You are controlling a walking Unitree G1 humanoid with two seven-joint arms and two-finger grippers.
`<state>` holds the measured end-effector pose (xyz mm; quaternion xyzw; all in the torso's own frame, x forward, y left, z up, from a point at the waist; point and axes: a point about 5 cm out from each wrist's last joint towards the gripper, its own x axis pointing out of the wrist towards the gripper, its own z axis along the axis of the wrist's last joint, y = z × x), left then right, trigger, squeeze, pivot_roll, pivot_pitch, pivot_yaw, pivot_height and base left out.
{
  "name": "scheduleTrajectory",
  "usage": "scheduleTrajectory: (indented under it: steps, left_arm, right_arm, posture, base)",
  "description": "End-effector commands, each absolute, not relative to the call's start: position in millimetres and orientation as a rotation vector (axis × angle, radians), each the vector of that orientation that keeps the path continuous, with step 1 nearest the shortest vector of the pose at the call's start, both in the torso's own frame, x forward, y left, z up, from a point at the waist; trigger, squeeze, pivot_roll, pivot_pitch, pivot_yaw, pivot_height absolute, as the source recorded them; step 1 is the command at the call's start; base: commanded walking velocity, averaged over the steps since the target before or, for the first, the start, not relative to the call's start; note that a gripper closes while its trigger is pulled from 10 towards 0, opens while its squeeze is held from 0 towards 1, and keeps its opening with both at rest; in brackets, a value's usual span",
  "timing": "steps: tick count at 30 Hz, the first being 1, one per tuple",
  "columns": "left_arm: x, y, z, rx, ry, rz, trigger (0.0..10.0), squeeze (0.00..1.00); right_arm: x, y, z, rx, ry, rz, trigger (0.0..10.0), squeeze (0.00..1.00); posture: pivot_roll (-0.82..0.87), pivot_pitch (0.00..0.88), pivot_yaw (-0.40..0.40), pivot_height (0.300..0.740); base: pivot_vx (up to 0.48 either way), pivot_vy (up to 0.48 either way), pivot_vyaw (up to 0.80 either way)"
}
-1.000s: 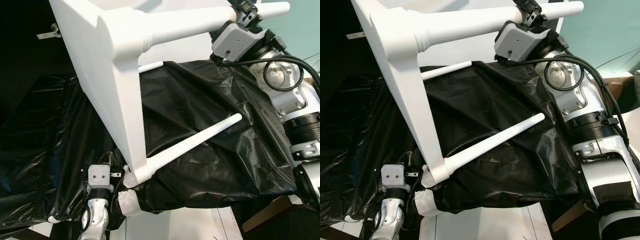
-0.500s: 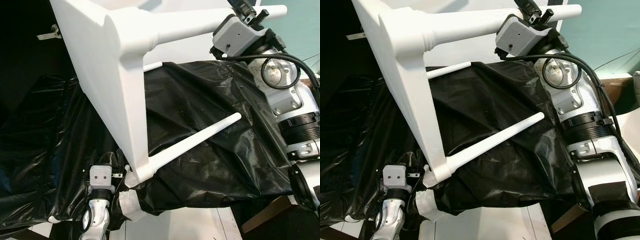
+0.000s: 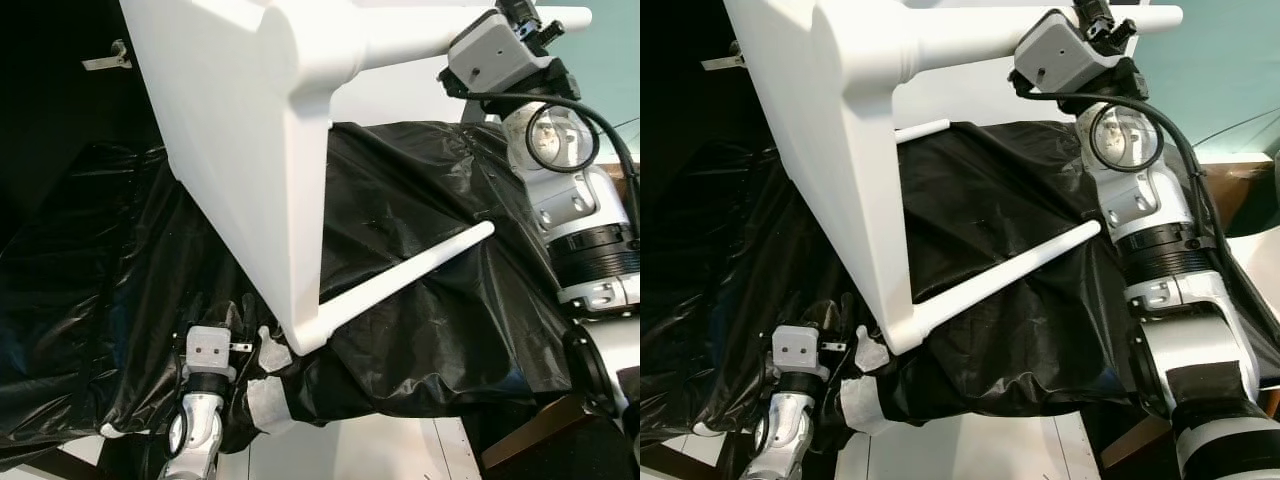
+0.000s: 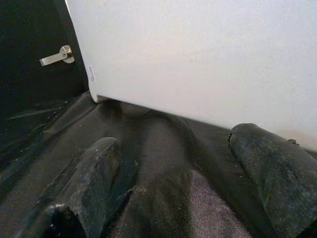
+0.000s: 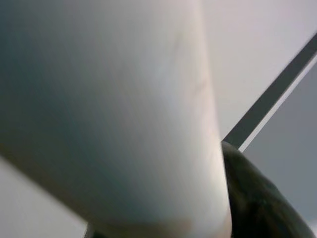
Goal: Building children table
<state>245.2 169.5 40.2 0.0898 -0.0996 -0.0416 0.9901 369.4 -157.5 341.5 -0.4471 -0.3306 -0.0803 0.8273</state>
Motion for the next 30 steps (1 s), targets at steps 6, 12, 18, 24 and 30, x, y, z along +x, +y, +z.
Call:
scheduleTrajectory:
  steps: [6, 12, 18, 24, 30]
  left_arm:
    - [227.4, 163.1, 9.9, 0.170, -0.037, -0.119, 10.0, 0.00]
    - [227.1, 162.2, 9.7, 0.169, -0.037, -0.120, 10.0, 0.00]
    - [226.6, 160.8, 9.2, 0.166, -0.036, -0.118, 10.0, 0.00]
    - [225.6, 160.7, 7.8, 0.165, -0.031, -0.115, 10.0, 0.00]
    - [224.6, 160.5, 6.2, 0.165, -0.024, -0.119, 10.0, 0.00]
  right_arm:
    - [377.3, -195.4, 327.0, -0.506, -0.484, -0.301, 0.0, 0.00]
    - [379.0, -199.0, 326.0, -0.414, -0.452, -0.309, 0.0, 0.00]
    - [380.7, -196.6, 326.8, -0.349, -0.430, -0.284, 0.0, 0.00]
    - [379.9, -205.5, 323.5, -0.269, -0.397, -0.341, 0.0, 0.00]
    - [375.7, -228.0, 313.7, -0.233, -0.356, -0.467, 0.0, 0.00]
  posture:
    - [0.05, 0.000, -0.019, 0.740]
    - [0.05, 0.000, -0.022, 0.740]
    - [0.05, 0.000, -0.025, 0.740]
    - [0.05, 0.000, -0.028, 0.740]
    - [0.05, 0.000, -0.023, 0.740]
  base:
    - [0.000, 0.000, 0.00]
    - [0.000, 0.000, 0.00]
    - [0.000, 0.000, 0.00]
    - [0.000, 0.000, 0.00]
    - [0.000, 0.000, 0.00]
